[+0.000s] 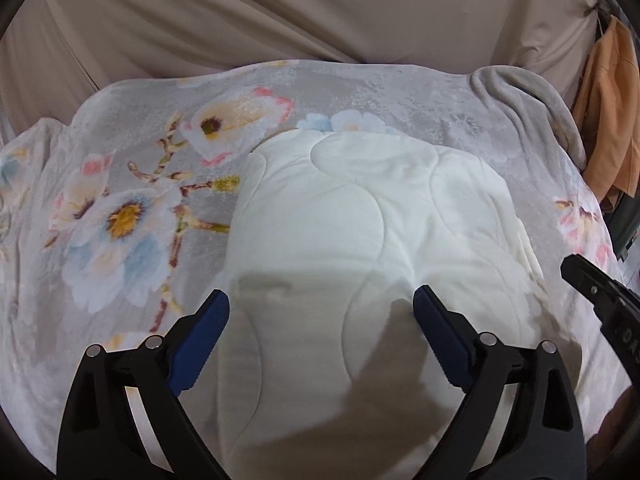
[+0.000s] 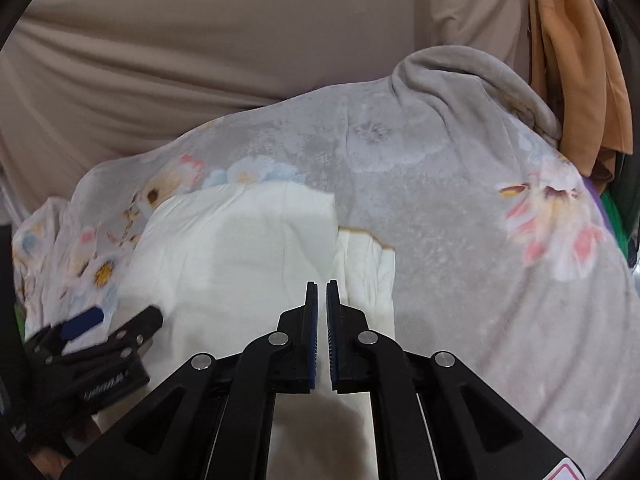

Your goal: Fold large clothes

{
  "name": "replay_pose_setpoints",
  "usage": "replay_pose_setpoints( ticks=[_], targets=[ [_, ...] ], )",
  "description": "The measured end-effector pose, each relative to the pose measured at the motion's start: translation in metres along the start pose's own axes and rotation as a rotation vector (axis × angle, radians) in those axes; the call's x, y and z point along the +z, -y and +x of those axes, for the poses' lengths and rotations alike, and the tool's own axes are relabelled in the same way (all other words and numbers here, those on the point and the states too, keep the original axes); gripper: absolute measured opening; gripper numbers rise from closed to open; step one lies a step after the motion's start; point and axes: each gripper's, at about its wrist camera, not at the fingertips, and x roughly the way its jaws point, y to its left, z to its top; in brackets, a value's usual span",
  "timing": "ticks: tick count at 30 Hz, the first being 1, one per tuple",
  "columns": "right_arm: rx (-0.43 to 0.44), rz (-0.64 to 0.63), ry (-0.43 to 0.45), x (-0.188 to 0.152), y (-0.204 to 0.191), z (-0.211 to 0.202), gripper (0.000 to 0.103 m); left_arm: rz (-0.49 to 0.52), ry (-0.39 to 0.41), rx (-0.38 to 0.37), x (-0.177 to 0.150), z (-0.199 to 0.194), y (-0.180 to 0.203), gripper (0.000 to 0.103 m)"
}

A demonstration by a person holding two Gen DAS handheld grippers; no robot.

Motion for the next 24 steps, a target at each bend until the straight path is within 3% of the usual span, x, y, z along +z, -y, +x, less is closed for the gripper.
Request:
replay_pose_setpoints(
  ticks=[6,8,12,16,19,24],
  targets=[
    [-0.067,-0.101,-0.113,-0.049,-0.01,0.021,0.006,-0.002,-0.049,-0.008,-0.026,-0.02,0.002,0.091],
    [-0.084,-0.115,-0.108,-0.044,-0.014,0.013,0.006,0.006,-0.056,0.002,-0.03,-0.026,0.002,0.091],
    [-0.033,-0.056,-0.058,-0.038,-0.008,-0.021,0.014,0.002,-0.048,0.011,-0.035,-0.04,-0.003,0.091],
    [-0.056,-0.074,-0.113,-0.057,-0.003,-0.001,0.015,-0.006,-0.07,0.018,-0.04,-0.044,-0.005,0.091],
    [-0.067,-0.07,-0.121,-0.05,-0.007,-0.005,0.016,-0.005,-0.072,0.019,-0.041,-0.049,-0.006,0.091],
    [-0.015,0.008,-0.078,-0.042,0.007,-0.043,0.033,0.001,-0.051,0.027,-0.041,-0.06,-0.01,0.091]
  ],
)
